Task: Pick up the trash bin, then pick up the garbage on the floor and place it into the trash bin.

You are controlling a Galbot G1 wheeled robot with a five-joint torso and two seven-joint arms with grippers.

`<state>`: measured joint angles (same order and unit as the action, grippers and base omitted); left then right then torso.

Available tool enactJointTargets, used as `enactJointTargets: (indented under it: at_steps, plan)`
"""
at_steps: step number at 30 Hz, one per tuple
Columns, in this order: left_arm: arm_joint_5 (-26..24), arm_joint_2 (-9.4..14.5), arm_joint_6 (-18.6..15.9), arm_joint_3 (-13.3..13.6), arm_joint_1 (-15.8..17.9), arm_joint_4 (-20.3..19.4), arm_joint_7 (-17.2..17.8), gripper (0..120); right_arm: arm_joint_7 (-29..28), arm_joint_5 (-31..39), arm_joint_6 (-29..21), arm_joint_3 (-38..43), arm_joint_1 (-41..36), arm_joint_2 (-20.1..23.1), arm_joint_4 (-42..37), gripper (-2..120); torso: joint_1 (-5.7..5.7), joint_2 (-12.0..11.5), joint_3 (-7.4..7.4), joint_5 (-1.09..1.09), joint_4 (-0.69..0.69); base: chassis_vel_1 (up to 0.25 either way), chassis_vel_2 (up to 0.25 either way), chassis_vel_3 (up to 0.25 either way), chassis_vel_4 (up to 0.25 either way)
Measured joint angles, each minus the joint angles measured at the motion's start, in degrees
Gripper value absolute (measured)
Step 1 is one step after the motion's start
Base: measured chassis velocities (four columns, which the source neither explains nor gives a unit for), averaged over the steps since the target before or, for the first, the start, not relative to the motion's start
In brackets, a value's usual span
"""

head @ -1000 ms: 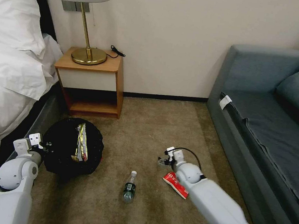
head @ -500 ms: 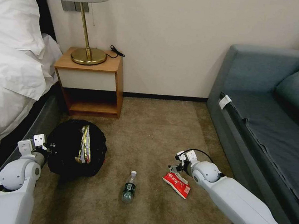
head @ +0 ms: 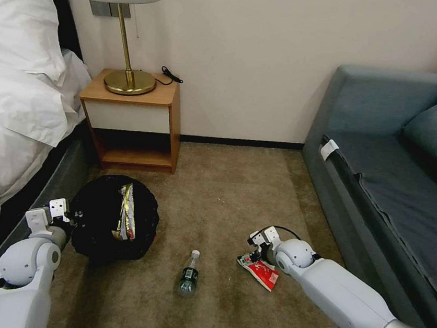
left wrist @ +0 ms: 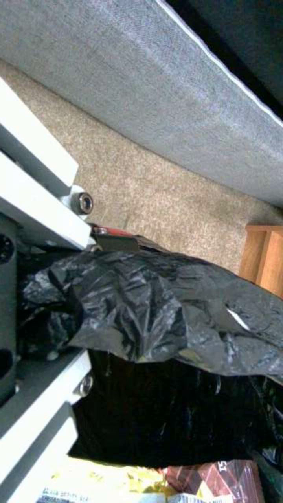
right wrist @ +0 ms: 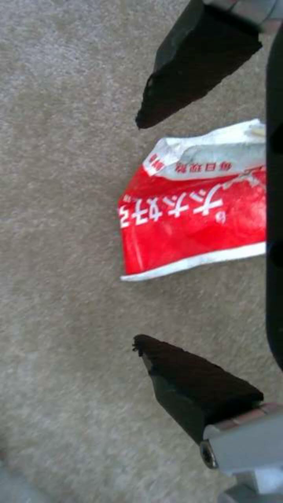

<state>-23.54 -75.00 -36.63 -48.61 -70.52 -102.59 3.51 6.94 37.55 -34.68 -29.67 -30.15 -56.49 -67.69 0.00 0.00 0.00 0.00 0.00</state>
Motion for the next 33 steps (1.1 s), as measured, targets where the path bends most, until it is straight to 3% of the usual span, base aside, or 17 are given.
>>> enactJointTargets:
  at_steps: [18,33]
  plan:
    - [0.3,-1.0,0.1,0.8,-0.4,-0.6,0.1,2,1.0,-4.0,-0.8,1.8,0.2,-1.4,6.4,100,0.0,0.0,0.0,0.0,-0.01,0.0,0.0,0.0,0.0]
    - [0.3,-0.3,-0.4,1.2,0.3,-0.4,0.3,2,2.6,-5.4,-1.0,1.8,-0.1,-3.3,9.2,99,0.0,0.0,0.0,-0.01,0.0,0.0,0.0,0.0,0.0]
